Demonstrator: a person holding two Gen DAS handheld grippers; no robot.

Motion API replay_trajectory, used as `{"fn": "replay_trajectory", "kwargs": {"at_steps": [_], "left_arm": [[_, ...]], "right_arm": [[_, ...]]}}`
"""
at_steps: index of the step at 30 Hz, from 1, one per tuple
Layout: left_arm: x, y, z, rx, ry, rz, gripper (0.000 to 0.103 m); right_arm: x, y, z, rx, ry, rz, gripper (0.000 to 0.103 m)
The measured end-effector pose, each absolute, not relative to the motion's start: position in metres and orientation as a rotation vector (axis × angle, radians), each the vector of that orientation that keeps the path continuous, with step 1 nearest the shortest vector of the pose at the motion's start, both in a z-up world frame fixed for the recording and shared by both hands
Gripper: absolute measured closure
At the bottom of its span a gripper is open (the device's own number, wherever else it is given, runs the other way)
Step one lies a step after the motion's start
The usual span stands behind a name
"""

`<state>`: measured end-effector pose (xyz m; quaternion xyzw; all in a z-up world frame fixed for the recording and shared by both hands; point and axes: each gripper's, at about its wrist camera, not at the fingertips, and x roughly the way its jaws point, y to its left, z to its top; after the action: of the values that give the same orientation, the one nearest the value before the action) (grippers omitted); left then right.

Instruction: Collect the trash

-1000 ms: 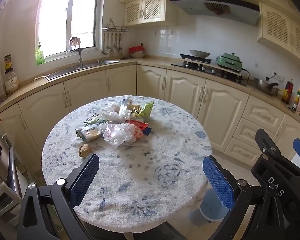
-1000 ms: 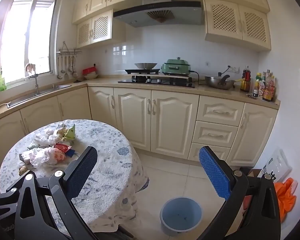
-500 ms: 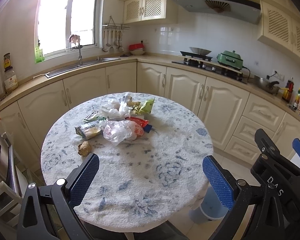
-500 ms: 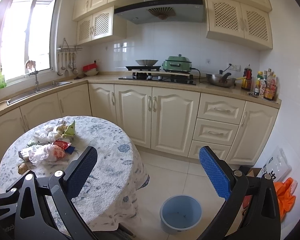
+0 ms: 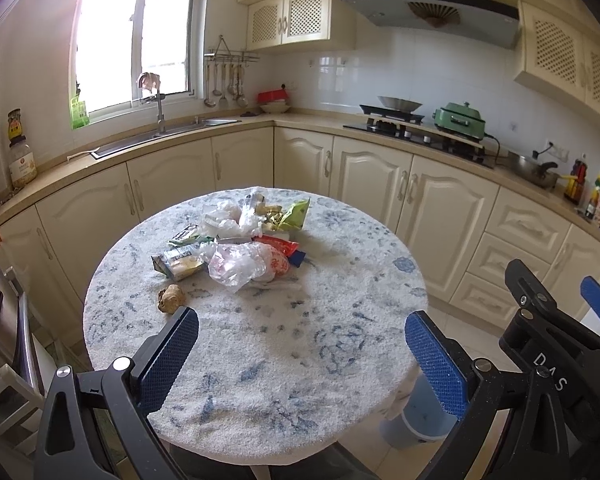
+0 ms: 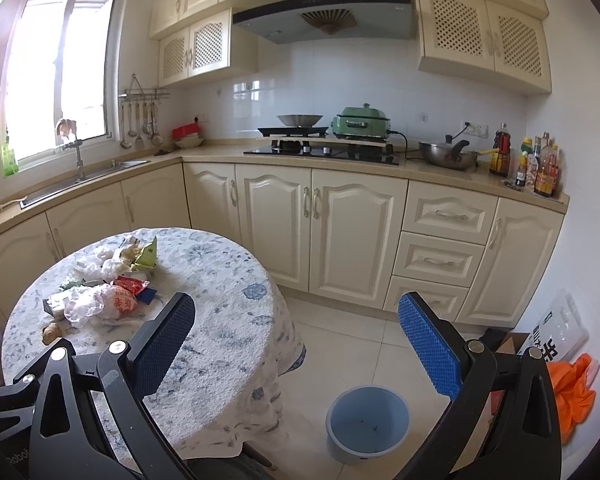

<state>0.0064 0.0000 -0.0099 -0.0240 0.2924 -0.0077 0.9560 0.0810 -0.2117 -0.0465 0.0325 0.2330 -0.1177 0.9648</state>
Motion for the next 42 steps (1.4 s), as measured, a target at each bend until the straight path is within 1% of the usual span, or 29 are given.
{"fn": "replay_trajectory", "kwargs": {"at_steps": [42], "left_arm": [[0.0100,0.0058,-0.0125,-0.050,0.611,0.001,0.002]], "right_arm": [[0.0873,-0.2061,-0.0517,0.054,0.496,-0.220,0.000]]}}
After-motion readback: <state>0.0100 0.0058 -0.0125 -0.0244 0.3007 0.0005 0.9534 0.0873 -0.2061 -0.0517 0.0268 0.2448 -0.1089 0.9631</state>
